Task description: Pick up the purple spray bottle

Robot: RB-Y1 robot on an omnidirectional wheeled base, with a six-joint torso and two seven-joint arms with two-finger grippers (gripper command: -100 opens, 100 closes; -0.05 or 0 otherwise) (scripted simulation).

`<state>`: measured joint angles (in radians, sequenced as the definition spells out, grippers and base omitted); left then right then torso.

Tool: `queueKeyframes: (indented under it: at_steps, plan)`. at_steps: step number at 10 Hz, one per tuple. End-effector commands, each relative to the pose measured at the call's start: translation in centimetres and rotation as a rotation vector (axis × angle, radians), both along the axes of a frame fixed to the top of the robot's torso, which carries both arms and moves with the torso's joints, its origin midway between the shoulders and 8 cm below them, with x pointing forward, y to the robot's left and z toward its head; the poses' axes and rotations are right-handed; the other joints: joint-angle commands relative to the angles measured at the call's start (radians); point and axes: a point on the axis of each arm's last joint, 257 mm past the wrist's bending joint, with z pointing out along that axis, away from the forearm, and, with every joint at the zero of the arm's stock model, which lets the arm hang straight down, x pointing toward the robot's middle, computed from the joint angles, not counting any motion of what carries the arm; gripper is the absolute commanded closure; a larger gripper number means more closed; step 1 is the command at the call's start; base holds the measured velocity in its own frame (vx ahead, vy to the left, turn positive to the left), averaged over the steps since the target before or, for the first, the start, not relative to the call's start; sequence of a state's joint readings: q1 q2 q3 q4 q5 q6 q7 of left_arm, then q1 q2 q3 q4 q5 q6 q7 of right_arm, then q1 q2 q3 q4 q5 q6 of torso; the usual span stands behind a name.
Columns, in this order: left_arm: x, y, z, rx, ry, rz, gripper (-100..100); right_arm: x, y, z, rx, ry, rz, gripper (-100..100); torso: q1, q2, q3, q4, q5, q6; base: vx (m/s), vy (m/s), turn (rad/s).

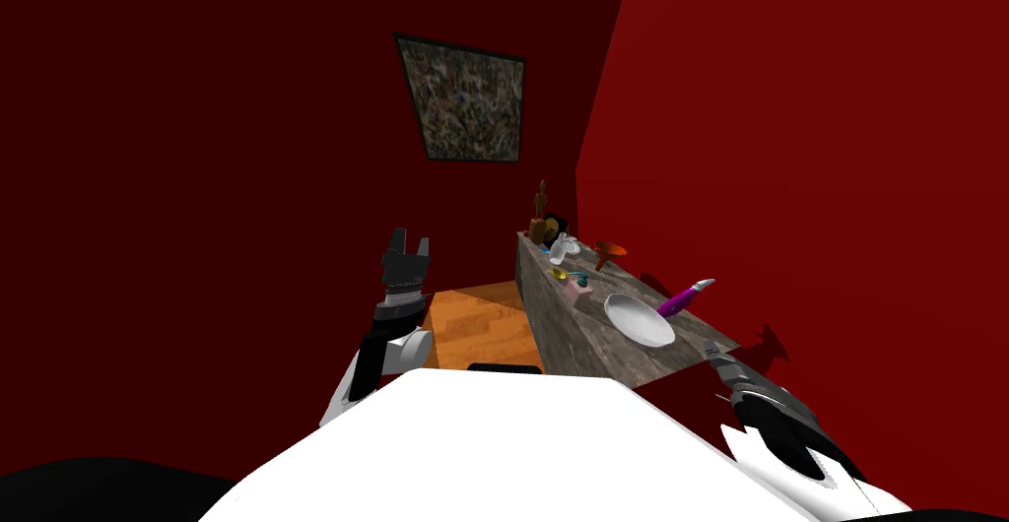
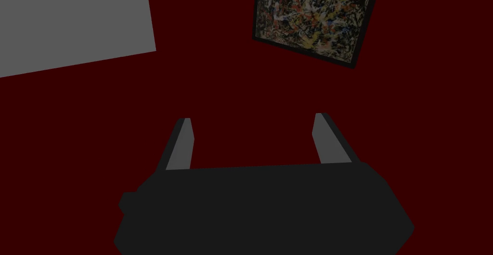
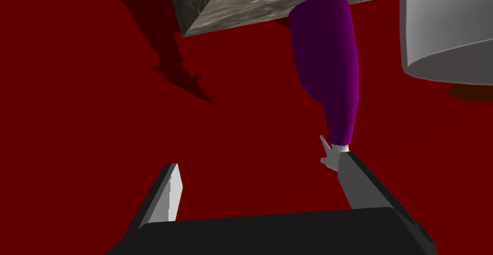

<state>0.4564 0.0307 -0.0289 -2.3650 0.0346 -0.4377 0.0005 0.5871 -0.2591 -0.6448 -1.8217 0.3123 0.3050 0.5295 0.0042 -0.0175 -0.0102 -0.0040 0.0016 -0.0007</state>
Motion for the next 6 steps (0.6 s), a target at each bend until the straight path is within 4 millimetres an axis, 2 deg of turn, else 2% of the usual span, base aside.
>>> queueKeyframes:
  at_steps: [1,3,5,6]
  plan:
    - [0.0,0.0,0.0,0.000,0.000,0.000,0,-0.5,-1.0,0.2,-0.008,0.018,-0.033,-100,0.000,0.000,0.000,0.000,0.000,0.000,0.213,0.061,-0.002]
    - [0.0,0.0,0.0,0.000,0.000,0.000,0,-3.2,-3.9,0.5,-0.034,0.063,-0.124,-100,-0.001,0.001,0.001,0.000,0.000,0.000,0.236,0.066,0.027]
    - [0.0,0.0,0.0,0.000,0.000,0.000,0,-5.6,-6.3,0.9,-0.050,0.095,-0.207,-100,-0.001,-0.004,-0.002,-0.001,0.000,0.000,0.307,0.073,0.034]
    - [0.0,0.0,0.0,0.000,0.000,0.000,0,-6.8,-7.2,1.1,-0.054,0.108,-0.245,-100,-0.001,-0.004,-0.003,-0.001,0.000,0.000,0.278,0.002,0.021]
